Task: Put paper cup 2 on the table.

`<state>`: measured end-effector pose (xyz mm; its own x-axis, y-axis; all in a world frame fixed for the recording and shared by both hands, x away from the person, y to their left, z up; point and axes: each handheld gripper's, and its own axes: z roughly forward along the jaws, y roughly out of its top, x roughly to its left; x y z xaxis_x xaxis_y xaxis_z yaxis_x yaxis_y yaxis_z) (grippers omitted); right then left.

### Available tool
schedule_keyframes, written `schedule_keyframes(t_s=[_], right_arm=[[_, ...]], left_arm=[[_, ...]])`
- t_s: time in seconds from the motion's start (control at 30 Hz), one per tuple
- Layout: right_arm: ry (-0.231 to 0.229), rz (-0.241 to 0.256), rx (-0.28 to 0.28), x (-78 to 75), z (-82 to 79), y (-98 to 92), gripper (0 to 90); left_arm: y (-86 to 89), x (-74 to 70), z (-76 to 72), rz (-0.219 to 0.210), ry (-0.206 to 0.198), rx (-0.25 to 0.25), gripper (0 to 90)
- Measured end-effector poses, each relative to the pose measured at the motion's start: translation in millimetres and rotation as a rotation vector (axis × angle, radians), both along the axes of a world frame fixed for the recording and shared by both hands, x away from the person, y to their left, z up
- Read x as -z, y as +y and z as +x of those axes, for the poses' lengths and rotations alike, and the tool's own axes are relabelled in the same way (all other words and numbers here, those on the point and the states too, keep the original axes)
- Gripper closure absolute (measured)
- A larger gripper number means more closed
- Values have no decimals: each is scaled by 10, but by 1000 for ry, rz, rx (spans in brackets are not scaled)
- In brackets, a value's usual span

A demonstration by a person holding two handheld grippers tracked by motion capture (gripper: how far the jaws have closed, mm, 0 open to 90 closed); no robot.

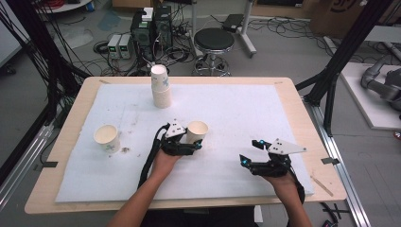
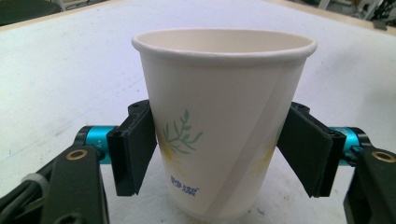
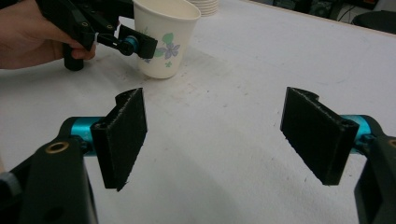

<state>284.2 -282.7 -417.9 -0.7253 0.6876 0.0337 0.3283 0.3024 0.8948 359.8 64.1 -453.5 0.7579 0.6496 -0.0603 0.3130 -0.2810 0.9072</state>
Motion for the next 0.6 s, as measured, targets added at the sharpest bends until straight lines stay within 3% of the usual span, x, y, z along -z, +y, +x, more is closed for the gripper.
schedule_keyframes(t_s=[0.3, 0.43, 0.6], right_arm=[[-3, 0, 3, 5, -2, -17, 233], [-2, 0, 3, 8, -1, -32, 233], [0, 1, 7, 15, -2, -50, 233]], left_arm=[[36, -2, -49, 47, 25, 1, 301], [54, 6, -57, 33, 27, -1, 289], [123, 4, -110, -14, 21, 3, 236]])
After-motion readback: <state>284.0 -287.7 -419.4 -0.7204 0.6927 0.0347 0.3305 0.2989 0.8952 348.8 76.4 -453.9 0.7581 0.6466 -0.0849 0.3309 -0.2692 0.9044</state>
